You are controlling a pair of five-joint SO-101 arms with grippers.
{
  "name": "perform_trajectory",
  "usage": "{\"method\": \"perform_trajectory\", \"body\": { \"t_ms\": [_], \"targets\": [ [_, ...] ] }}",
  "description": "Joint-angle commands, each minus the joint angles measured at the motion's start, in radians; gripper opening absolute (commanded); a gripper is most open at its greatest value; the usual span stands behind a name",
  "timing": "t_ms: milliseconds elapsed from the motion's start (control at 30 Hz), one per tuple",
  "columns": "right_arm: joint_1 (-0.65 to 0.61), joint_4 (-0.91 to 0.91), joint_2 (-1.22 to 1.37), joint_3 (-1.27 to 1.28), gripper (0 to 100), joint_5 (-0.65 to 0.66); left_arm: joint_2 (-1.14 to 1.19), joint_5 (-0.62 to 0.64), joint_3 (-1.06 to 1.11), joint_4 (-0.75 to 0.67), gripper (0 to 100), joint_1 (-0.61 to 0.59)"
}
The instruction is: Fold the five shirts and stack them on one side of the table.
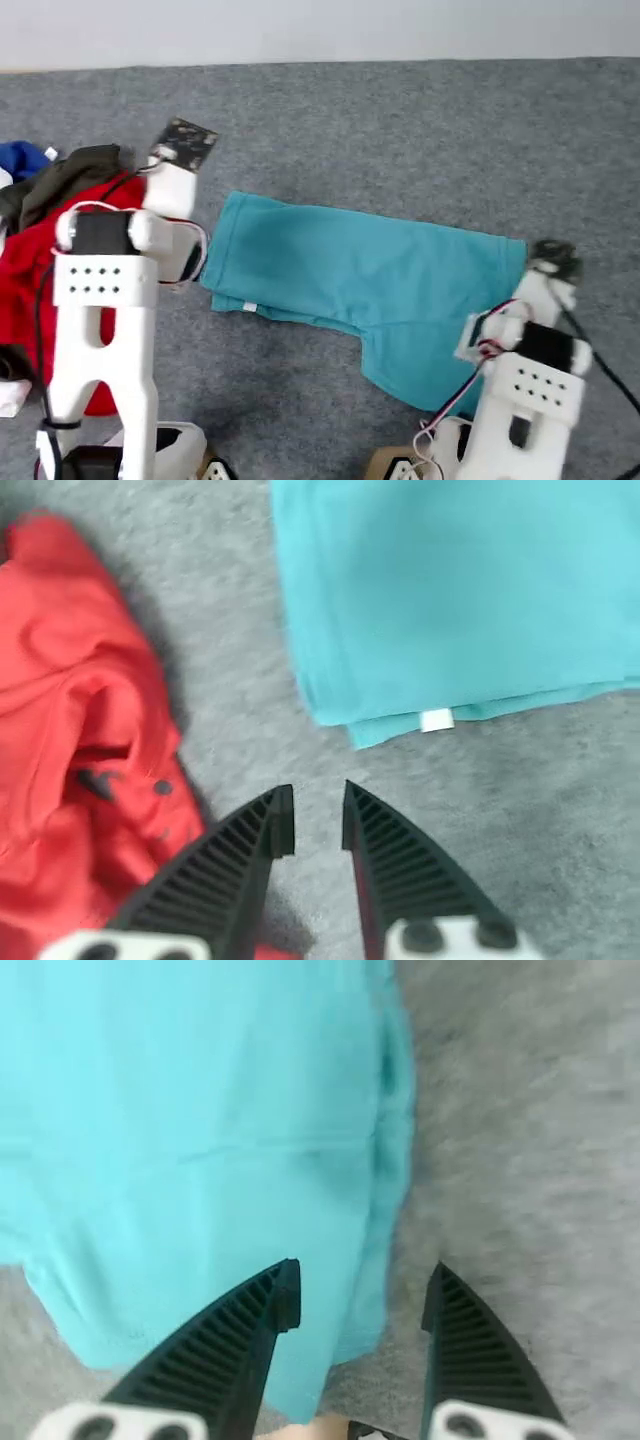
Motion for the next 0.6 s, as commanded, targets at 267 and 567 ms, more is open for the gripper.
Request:
{"method": "perform_trajectory", "body": {
  "t_ms": [267, 567],
  "targets": [
    [0.363, 0.193, -0.027, -0.427, 21.3, 0.123, 0.052, 0.0, -0.051, -0.078, 10, 0.29],
    [0.737, 0.321, -0.027, -0.559, 21.3, 0.123, 0.422, -0.034, -0.191, -0.072, 10, 0.549]
  ]
}}
